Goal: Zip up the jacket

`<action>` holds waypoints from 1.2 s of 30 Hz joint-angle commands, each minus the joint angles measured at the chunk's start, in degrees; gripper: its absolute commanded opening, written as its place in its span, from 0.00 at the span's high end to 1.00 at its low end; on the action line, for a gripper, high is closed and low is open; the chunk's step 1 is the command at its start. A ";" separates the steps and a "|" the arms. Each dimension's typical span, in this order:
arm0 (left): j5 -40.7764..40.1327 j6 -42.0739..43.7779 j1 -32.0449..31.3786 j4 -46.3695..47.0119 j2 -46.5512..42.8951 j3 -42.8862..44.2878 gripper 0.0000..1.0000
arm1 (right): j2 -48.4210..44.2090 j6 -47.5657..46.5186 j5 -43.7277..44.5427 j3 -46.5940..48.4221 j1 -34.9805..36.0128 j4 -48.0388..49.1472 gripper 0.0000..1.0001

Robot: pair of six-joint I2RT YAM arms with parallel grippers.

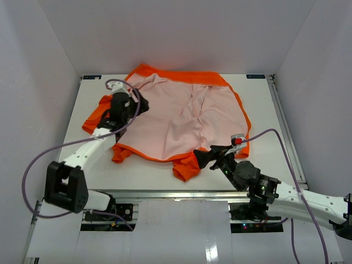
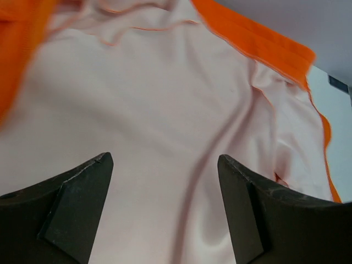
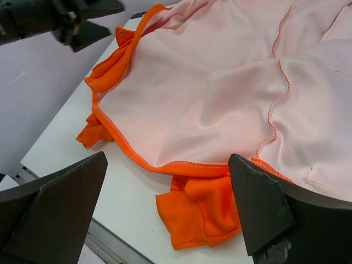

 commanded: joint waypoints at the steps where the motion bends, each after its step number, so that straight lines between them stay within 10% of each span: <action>1: 3.55 -3.60 10.56 0.90 -11.46 -12.72 0.14 | -1.44 1.05 0.50 -0.22 0.24 2.40 0.02; 7: 20.77 -13.80 32.73 7.07 -8.74 -21.70 0.13 | -1.50 1.24 0.43 -0.23 0.32 2.32 0.02; 15: 23.57 -14.88 37.43 20.16 -0.33 -29.31 0.20 | -1.66 1.24 -0.76 -0.23 0.28 2.32 0.02; 20: 27.31 -14.44 37.49 26.23 7.06 -27.49 0.38 | -1.61 1.21 -0.78 -0.23 0.26 2.41 0.02; 26: 33.23 -16.66 34.61 35.74 5.65 -32.37 0.97 | -0.62 1.24 -0.62 -0.06 0.25 2.52 0.02; 36: 21.15 -14.02 11.39 32.18 -8.63 -38.32 0.99 | 1.37 0.79 0.93 -0.22 0.23 3.13 0.02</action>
